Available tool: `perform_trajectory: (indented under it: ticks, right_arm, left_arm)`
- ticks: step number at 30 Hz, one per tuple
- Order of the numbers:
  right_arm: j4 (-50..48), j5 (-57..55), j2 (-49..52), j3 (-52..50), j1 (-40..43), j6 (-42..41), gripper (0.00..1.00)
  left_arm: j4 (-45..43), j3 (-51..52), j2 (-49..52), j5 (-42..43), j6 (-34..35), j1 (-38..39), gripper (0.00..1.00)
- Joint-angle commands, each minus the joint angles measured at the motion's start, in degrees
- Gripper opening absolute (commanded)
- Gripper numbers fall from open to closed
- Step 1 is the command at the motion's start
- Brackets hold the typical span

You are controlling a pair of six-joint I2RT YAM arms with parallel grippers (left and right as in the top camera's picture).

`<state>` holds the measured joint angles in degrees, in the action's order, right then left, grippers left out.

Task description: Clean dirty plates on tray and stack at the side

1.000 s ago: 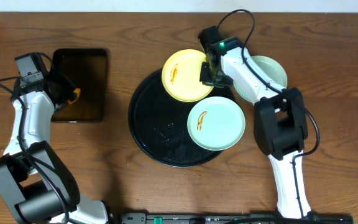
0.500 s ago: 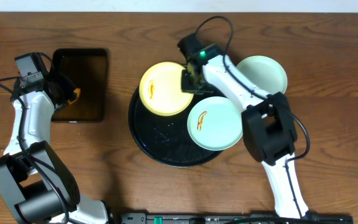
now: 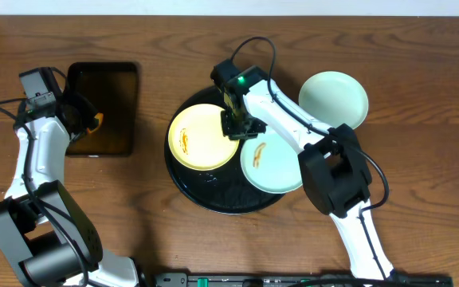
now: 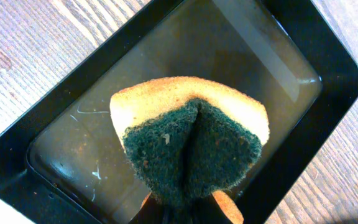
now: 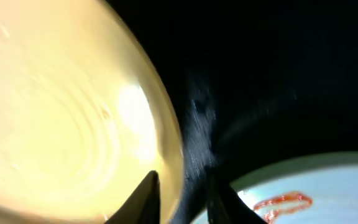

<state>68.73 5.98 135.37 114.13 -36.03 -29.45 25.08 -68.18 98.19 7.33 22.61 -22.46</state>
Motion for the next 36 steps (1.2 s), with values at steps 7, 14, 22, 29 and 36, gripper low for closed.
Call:
perform_trajectory:
  ticks: [7,14,22,29,36]
  right_arm:
    - [17.70,-2.45,-0.15,18.71,3.56,5.53,0.27]
    - [28.61,-9.31,-0.22,25.94,6.82,7.80,0.28]
    - [27.91,-8.96,-0.35,19.54,7.61,8.26,0.17]
    - [22.16,-8.96,-0.35,9.86,7.45,8.26,0.02]
    - [10.43,-8.96,-0.35,1.99,8.48,7.63,0.01]
  left_arm:
    - [0.13,-0.28,-0.13,-0.50,-0.52,-0.13,0.08]
    - [0.15,-0.28,-0.13,-0.50,-0.52,-0.13,0.08]
    - [0.13,-0.28,-0.11,-0.50,-0.50,-0.13,0.08]
    - [0.13,-0.28,-0.13,-0.50,-0.50,-0.13,0.08]
    - [0.15,-0.28,-0.11,-0.50,-0.50,-0.13,0.08]
